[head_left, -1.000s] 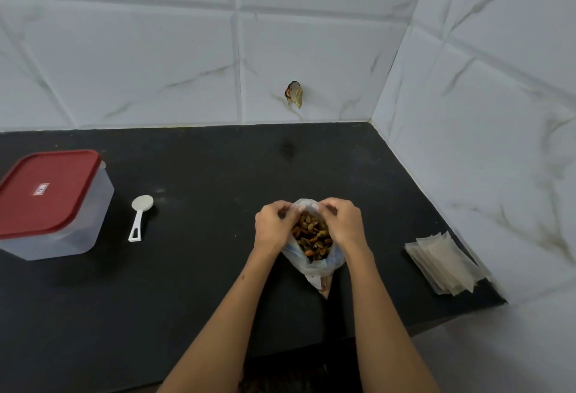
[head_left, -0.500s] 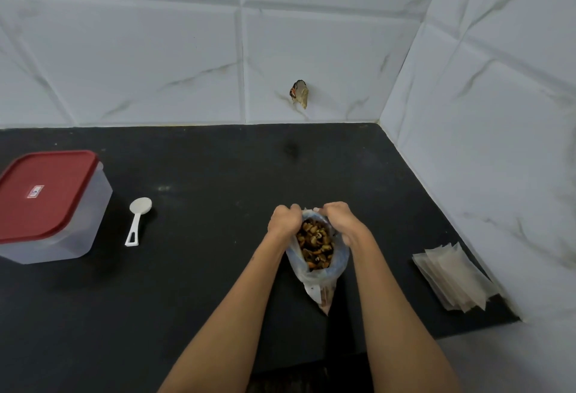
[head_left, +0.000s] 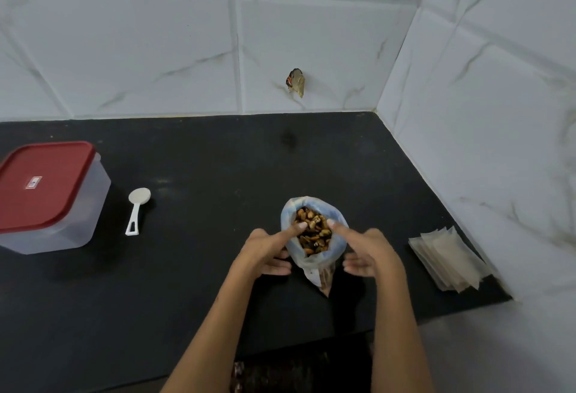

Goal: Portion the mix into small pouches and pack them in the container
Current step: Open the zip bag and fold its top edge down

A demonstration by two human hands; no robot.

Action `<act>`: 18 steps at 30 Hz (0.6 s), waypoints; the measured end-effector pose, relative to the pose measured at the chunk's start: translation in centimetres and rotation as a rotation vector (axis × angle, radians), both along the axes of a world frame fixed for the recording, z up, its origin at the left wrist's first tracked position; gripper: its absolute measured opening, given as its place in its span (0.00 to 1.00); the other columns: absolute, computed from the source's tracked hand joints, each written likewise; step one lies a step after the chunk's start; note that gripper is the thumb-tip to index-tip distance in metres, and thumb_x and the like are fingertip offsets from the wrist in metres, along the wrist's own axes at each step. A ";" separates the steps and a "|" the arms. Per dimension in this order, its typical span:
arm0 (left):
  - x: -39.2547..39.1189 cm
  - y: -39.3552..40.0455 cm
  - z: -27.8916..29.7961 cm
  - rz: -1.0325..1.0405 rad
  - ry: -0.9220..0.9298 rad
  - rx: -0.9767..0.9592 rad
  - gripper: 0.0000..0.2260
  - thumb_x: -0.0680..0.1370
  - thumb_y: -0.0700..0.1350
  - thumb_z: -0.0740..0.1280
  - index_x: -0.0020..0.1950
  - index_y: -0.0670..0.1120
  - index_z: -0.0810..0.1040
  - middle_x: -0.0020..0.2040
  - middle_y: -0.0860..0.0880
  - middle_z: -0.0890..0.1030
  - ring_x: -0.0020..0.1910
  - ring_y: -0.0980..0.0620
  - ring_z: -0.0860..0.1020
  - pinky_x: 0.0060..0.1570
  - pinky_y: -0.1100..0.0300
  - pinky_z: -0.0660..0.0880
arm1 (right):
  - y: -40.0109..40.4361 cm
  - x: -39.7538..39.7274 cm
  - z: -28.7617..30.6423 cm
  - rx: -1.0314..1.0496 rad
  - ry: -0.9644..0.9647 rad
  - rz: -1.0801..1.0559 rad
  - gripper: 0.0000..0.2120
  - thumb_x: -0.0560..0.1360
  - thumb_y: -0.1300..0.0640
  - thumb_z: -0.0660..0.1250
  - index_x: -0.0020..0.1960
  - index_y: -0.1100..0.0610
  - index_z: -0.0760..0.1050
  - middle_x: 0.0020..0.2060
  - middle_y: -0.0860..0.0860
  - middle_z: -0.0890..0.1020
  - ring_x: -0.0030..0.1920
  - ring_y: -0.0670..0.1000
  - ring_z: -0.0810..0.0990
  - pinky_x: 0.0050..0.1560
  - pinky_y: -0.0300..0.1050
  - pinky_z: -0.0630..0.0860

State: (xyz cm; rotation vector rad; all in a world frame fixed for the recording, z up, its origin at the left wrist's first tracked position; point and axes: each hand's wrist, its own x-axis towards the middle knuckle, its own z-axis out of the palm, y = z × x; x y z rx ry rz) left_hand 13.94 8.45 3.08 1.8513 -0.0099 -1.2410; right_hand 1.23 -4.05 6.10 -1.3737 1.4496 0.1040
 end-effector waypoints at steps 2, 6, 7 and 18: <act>-0.4 0.3 0.3 -0.023 0.086 -0.039 0.26 0.66 0.52 0.79 0.54 0.36 0.77 0.45 0.41 0.82 0.39 0.47 0.83 0.34 0.57 0.81 | 0.8 -0.7 -0.1 0.133 -0.089 0.003 0.28 0.70 0.50 0.75 0.59 0.66 0.69 0.43 0.61 0.82 0.40 0.54 0.84 0.35 0.44 0.81; -1.4 0.7 0.0 0.146 0.231 -0.207 0.15 0.70 0.32 0.74 0.55 0.33 0.77 0.45 0.38 0.83 0.40 0.45 0.84 0.35 0.56 0.82 | 1.2 -1.4 -1.3 0.188 -0.286 -0.135 0.13 0.71 0.69 0.70 0.55 0.70 0.74 0.43 0.64 0.83 0.40 0.56 0.84 0.34 0.44 0.81; -1.5 0.8 -0.2 0.205 0.295 -0.250 0.14 0.71 0.30 0.72 0.55 0.33 0.77 0.45 0.37 0.83 0.41 0.44 0.83 0.35 0.56 0.82 | 1.2 -1.7 -1.6 0.214 -0.347 -0.178 0.09 0.72 0.71 0.68 0.52 0.70 0.75 0.43 0.64 0.83 0.41 0.57 0.84 0.36 0.45 0.81; -2.2 1.0 -0.7 0.391 0.537 -0.349 0.06 0.75 0.29 0.61 0.46 0.35 0.76 0.42 0.38 0.81 0.45 0.44 0.79 0.48 0.52 0.76 | 1.9 -3.7 -2.4 0.470 -0.572 -0.358 0.12 0.76 0.71 0.61 0.59 0.68 0.72 0.47 0.61 0.84 0.49 0.57 0.82 0.46 0.49 0.79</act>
